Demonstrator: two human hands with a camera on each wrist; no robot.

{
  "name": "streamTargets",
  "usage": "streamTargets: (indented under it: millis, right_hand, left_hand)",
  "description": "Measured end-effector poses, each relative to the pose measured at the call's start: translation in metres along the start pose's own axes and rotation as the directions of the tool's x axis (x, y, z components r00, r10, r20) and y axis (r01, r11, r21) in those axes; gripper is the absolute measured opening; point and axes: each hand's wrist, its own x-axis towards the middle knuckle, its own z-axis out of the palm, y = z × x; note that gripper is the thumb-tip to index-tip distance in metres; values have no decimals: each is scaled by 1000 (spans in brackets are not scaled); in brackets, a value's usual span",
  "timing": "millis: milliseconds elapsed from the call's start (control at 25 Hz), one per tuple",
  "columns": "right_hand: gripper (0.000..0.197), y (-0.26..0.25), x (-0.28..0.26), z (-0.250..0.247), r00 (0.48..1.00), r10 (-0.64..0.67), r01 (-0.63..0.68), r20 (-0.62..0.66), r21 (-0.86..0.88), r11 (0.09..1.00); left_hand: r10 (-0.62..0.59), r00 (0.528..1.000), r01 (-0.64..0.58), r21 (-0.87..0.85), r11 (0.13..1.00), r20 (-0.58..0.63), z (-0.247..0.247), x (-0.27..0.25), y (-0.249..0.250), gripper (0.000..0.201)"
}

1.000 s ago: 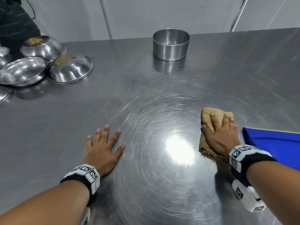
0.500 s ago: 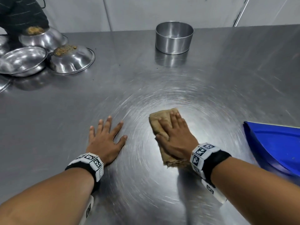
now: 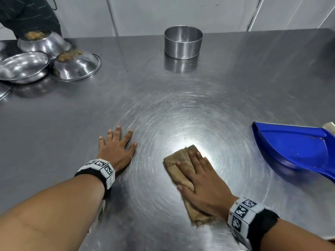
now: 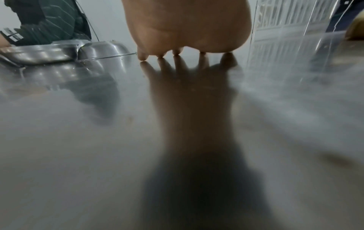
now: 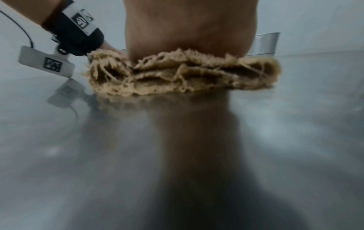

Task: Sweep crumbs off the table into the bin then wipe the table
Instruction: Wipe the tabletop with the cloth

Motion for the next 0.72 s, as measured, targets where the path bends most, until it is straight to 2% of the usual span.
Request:
streamTargets:
  millis: [160, 360, 560, 720]
  right_hand:
    - [69, 23, -29, 1, 987, 160, -159, -13, 16, 987]
    - [69, 44, -33, -2, 943, 325, -321, -73, 61, 945]
    - [68, 54, -18, -9, 919, 388, -383, -65, 85, 920]
    - [71, 47, -10, -8, 925, 375, -368, -66, 98, 925]
  left_hand:
    - [28, 998, -31, -56, 998, -50, 10, -36, 25, 63]
    - [30, 999, -31, -64, 997, -23, 21, -72, 62, 59]
    - [21, 999, -23, -53, 998, -28, 34, -94, 82, 57]
    - [-11, 998, 8, -60, 998, -61, 44, -106, 96, 57]
